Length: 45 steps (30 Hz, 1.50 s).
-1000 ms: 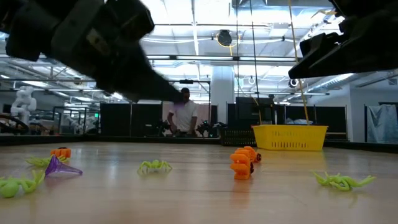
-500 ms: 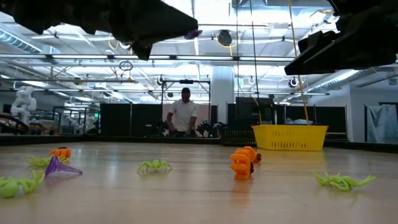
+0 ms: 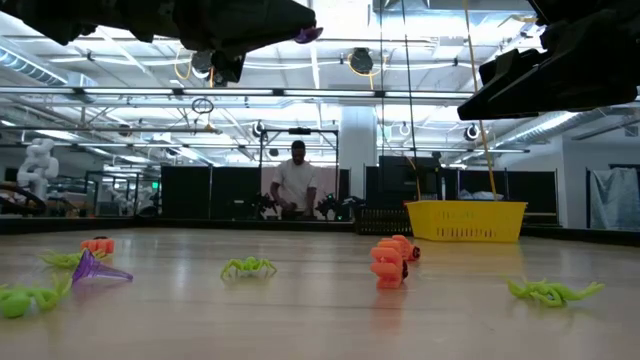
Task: Sort Halloween decoration
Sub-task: Put the violet witch hat toy into the yellow basket
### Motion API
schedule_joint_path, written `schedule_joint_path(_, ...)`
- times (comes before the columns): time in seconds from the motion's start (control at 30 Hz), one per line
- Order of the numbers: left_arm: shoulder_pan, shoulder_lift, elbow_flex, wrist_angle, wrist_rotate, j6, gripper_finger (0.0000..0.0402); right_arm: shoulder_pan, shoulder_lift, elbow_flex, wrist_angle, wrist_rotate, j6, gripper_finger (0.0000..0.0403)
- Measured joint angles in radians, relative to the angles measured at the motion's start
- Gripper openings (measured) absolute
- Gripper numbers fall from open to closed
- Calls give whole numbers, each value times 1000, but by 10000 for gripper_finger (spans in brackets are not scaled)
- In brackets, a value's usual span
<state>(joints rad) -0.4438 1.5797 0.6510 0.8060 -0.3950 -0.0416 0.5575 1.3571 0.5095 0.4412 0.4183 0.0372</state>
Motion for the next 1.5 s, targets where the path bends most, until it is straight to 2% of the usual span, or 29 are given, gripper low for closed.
schedule_joint_path(0.2, 0, 0, 0, 0, 0, 24, 2, 0, 0, 0, 0, 0, 0, 157)
schedule_joint_path(0.87, 0, 0, 0, -3, -3, 499, 2, 0, 0, 0, 0, 0, 0, 157)
schedule_joint_path(1.03, 0, 0, 0, -3, -3, 574, 2, 0, 0, 0, 0, 0, 0, 157)
schedule_joint_path(1.27, 14, 0, 0, -3, -4, 595, 2, 0, 0, 0, 0, 0, 0, 157)
schedule_joint_path(1.5, 26, 0, 0, -2, -6, 764, 2, 0, 0, 0, 0, 0, -1, 157)
